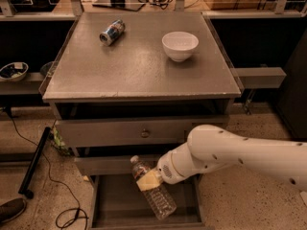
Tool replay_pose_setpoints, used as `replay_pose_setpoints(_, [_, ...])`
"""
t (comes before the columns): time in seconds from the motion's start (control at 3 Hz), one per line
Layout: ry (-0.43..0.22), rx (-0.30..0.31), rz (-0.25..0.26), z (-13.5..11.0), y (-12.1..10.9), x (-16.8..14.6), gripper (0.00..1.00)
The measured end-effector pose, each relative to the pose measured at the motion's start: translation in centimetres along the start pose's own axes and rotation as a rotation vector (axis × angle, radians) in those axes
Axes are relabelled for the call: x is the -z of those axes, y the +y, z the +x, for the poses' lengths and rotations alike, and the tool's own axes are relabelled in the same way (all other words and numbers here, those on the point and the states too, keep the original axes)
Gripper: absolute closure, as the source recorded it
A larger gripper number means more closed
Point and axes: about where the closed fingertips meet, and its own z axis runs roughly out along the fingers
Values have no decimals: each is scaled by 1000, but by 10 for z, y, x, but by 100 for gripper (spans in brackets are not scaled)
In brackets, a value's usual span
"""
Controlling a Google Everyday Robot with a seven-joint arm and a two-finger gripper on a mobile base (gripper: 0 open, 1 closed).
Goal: Place water bottle into bottom drawer
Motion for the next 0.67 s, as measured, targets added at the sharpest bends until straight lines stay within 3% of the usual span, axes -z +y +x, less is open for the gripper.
replay_pose_setpoints(0.67, [49, -84, -33, 33, -18, -45, 100])
